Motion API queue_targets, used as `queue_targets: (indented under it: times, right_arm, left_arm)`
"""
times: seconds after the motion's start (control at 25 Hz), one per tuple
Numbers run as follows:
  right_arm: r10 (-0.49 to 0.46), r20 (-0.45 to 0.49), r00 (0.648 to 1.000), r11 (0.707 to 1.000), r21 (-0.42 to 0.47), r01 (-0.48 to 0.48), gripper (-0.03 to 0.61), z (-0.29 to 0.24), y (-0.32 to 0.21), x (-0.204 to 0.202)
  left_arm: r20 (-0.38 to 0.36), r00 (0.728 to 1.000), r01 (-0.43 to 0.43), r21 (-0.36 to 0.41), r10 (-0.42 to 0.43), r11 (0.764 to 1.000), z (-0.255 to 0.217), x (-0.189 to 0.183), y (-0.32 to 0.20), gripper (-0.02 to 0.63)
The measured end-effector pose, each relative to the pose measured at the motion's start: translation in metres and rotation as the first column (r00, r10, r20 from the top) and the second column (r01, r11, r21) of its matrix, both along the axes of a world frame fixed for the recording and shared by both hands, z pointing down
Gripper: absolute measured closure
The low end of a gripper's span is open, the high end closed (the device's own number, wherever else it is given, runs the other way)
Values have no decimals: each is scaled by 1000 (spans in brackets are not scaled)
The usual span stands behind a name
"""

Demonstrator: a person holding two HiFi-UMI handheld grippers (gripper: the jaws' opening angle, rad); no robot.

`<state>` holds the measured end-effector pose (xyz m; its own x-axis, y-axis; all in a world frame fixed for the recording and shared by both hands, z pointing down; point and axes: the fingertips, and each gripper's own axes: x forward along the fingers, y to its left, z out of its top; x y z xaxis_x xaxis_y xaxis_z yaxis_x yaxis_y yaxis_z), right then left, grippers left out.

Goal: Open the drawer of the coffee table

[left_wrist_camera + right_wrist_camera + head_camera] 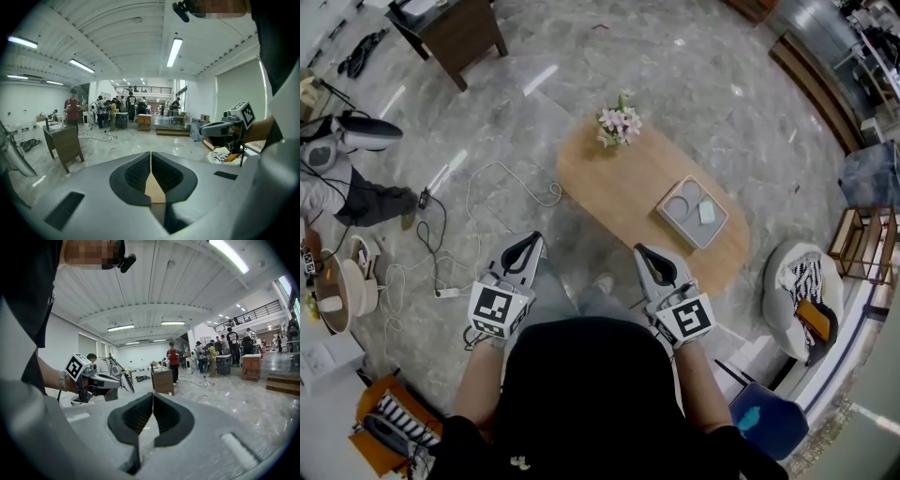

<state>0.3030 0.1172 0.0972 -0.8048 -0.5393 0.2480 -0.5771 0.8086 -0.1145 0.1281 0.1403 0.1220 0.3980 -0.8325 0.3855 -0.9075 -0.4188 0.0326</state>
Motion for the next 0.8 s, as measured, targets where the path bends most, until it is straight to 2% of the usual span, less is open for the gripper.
queue_targets:
  times: [0.2, 0.4, 0.6, 0.8]
  right_arm:
    - [36, -20, 999, 999, -31, -37, 578, 11, -19, -22]
    - [74, -58, 996, 995, -55, -77, 578, 27, -50, -61]
    - [135, -115, 984, 983, -107, -147, 578, 52, -81, -103]
    - [195, -175, 965, 967, -132, -220, 578, 79, -107, -137]
  left_arm:
    - [-6, 999, -51, -39, 51, 998, 16, -23, -28, 600]
    - [-4, 992, -125, -65, 125, 990, 35, -61, -67, 600]
    - [-34, 975, -223, -128, 220, 966, 72, -99, -101, 600]
    - [-59, 943, -332, -174, 327, 927, 112, -127, -128, 600]
